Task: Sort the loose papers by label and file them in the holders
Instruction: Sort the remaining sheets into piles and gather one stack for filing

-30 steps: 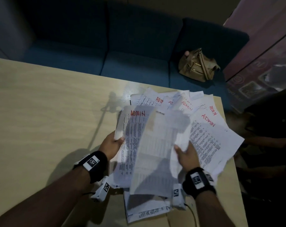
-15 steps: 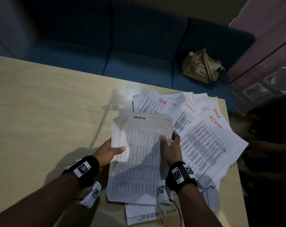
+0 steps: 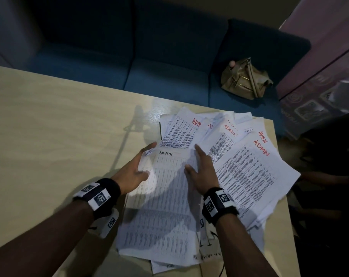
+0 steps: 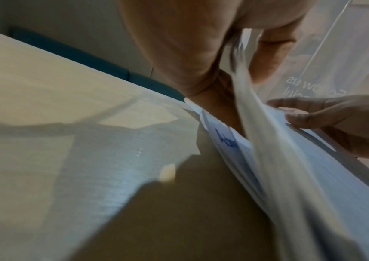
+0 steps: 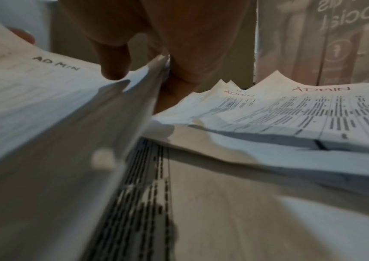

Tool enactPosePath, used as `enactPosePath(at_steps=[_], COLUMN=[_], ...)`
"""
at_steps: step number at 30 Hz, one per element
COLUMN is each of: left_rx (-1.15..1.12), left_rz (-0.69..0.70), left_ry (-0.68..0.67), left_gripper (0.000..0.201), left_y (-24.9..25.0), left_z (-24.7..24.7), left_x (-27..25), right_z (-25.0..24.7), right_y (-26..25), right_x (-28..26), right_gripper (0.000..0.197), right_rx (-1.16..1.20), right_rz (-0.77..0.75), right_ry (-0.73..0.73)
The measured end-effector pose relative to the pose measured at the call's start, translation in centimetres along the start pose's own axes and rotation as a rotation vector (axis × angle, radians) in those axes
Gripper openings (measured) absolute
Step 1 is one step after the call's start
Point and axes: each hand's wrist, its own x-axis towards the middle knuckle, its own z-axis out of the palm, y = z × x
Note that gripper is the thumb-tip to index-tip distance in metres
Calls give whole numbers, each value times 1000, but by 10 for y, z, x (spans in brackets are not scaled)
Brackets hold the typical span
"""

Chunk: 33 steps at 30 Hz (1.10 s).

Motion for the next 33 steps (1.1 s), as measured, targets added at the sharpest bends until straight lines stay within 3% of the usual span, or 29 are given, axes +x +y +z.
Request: enactPosePath(at_steps=[7, 10, 12, 15, 17, 19, 21, 24, 27, 30, 33], left_rx=[12, 39, 27, 4, -8, 7, 92, 144, 110, 124, 114], left_rz=[-11, -1, -6, 14, -20, -74, -127, -180, -177, -191, -186], left_ry=[43, 96, 131, 259, 279, 193, 146, 229, 303, 294, 283], left_gripper=[56, 42, 38, 33, 32, 36, 38, 40, 37, 33, 30], left_y=[-6, -17, -25, -35, -38, -43, -48, -49, -50, -51, -53], left_z=[9, 13, 13, 9, 5, 4, 5, 10, 11, 10, 11], left_x=[7, 11, 13, 12, 11, 11, 13, 18, 21, 20, 20], right_z=[7, 2, -18, -67, -90, -96, -91, -84, -83, -86, -82], right_y=[3, 6, 13, 55, 92, 120, 135, 143, 144, 132, 118], right_x=[2, -1, -2, -10, -24, -35, -42, -48, -49, -45, -33], right_gripper=[34, 26, 25, 32, 53, 75, 89, 95, 78, 63, 54], right_rx=[49, -1, 10, -11, -135, -143, -65, -45, -54, 2, 106], right_rz=[124, 59, 97, 409, 724, 878, 880, 806, 695, 620, 644], right_ry=[33, -43, 120, 599, 630, 543, 502, 495, 570, 714, 654])
